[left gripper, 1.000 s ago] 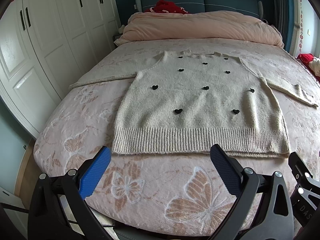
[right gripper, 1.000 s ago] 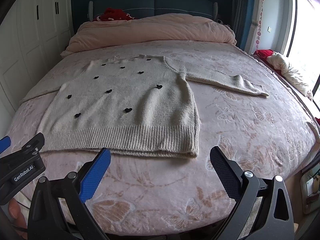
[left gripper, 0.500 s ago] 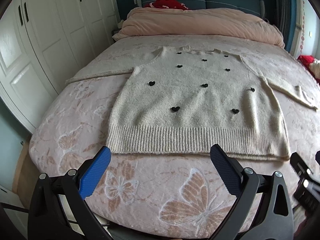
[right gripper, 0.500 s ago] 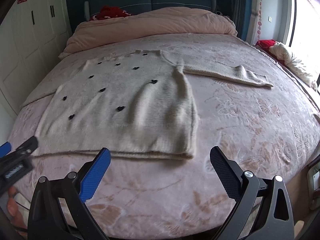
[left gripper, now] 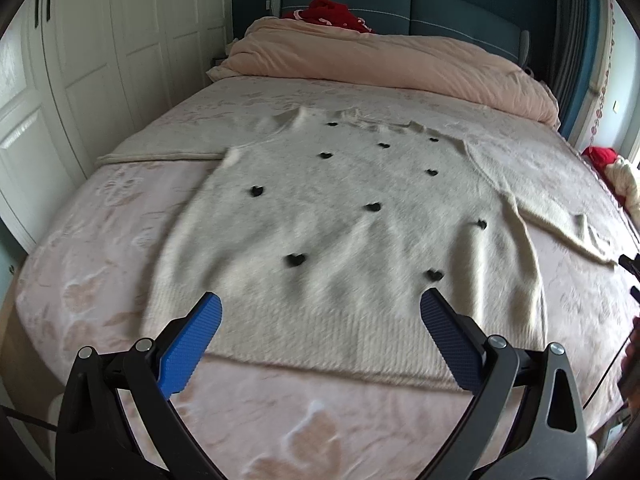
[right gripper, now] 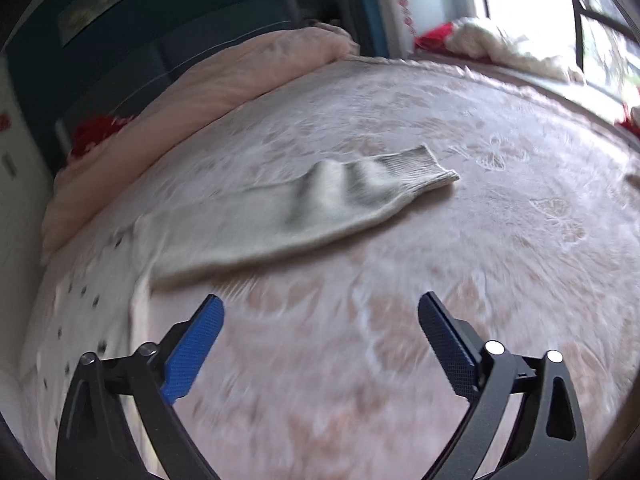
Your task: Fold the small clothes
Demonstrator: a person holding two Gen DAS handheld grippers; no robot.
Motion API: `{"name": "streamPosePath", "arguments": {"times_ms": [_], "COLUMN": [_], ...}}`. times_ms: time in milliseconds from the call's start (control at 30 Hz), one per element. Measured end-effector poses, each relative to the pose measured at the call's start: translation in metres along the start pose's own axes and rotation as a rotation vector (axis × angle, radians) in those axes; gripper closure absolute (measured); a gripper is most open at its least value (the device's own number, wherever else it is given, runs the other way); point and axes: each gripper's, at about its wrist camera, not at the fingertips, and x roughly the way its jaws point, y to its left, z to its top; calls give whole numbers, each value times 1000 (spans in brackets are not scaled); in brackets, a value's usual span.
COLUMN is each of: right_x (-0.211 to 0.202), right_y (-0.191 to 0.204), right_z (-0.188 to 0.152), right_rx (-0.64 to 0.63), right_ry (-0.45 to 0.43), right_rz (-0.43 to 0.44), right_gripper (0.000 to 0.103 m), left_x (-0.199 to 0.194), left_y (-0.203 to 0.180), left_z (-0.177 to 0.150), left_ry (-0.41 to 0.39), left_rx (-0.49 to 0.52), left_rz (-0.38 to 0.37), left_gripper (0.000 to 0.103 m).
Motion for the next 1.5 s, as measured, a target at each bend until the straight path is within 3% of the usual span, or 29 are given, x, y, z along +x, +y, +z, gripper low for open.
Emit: {"name": "streamPosePath", "arguments": {"times_ms": [200, 300, 400, 433, 467, 500, 600, 733, 833, 900, 933, 967, 1033, 1100, 1167, 1233, 1367, 1500], "right_x": [76, 103, 119, 126, 129, 129, 103, 58, 37, 38, 42, 48, 57, 59, 59, 66, 97, 131], "right_y": [-40, -47, -47, -44, -40, -34, 11, 131, 245, 327, 357, 383, 429, 432, 409, 366, 291, 263], "right_z": [36, 44, 51, 55, 58, 63, 83, 103, 92, 64, 48, 31, -14, -33, -49, -55, -51, -38], "right_rx": [180, 230, 268, 270, 268, 258, 183, 3, -178, -293, -347, -405, -560, -612, -605, -582, -548, -499], "right_ry": [52, 60, 50, 54, 58, 52, -54, -144, -120, -30, 8, 41, 84, 76, 57, 48, 86, 157], "right_rz": [35, 65, 102, 107, 107, 105, 199, 449, 640, 767, 787, 790, 714, 663, 584, 448, 211, 134], "right_gripper": [18, 30, 59, 81, 92, 92, 92, 93, 91, 85, 76, 62, 60, 59, 43, 38, 37, 37], "left_x": [27, 42, 54, 58, 60, 62, 65, 67, 66, 65, 65, 66, 68, 70, 76, 90, 139, 215], "left_y": [-19, -21, -18, -16, -14, -11, 0, 19, 32, 40, 46, 49, 59, 68, 77, 82, 68, 31], "left_z": [10, 11, 12, 13, 12, 13, 15, 21, 24, 27, 28, 30, 36, 44, 57, 75, 120, 171], "left_ry": [13, 32, 43, 44, 44, 44, 39, 27, 11, 7, 7, 11, 19, 19, 16, 27, 42, 77], "left_rx": [2, 15, 23, 22, 22, 19, 0, -52, -82, -102, -116, -125, -147, -166, -186, -211, -240, -251], "left_rz": [5, 24, 31, 34, 33, 31, 28, 9, 6, 7, 3, 2, -13, -27, -62, -112, -193, -192], "left_gripper": [5, 5, 5, 5, 5, 5, 5, 5, 5, 5, 5, 5, 5, 5, 5, 5, 5, 5]}}
